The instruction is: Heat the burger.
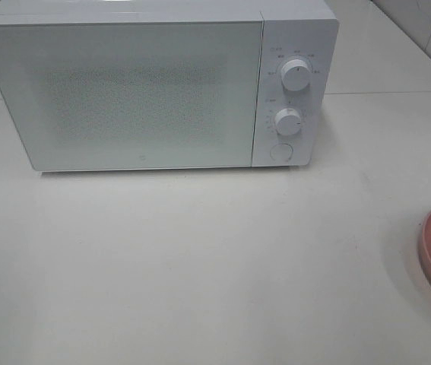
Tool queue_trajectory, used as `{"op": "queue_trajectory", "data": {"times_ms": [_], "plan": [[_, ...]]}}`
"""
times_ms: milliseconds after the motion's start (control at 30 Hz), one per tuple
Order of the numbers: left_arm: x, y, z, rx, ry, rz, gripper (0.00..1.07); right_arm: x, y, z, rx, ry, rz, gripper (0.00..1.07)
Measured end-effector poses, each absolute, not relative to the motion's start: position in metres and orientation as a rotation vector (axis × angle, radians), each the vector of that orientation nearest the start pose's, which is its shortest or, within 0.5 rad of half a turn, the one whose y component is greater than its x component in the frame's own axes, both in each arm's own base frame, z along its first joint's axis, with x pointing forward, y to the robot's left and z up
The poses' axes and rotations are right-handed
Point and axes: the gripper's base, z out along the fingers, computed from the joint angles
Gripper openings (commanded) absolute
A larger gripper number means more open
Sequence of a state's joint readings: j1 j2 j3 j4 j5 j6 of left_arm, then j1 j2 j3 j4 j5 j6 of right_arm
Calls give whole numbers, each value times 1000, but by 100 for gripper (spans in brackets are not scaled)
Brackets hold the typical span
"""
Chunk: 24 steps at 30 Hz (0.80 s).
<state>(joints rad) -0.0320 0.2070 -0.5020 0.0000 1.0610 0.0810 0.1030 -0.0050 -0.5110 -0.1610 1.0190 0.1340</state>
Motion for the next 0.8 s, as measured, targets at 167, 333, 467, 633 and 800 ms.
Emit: {"op": "queue_trajectory", "data": {"times_ms": [167,333,467,633,800], "plan": [[5,0,278,119,2097,29,98,-5,-13,285,36,1977,-37,76],[-5,0,278,115,2033,31,98,-5,-13,285,35,1976,-37,76],[-5,0,278,115,2031,31,98,-5,-13,285,35,1976,-37,76],[-5,0,278,115,2028,31,98,-5,-13,285,35,1976,-37,76],[-5,0,278,115,2028,31,98,-5,-13,285,36,1977,-37,76]]}}
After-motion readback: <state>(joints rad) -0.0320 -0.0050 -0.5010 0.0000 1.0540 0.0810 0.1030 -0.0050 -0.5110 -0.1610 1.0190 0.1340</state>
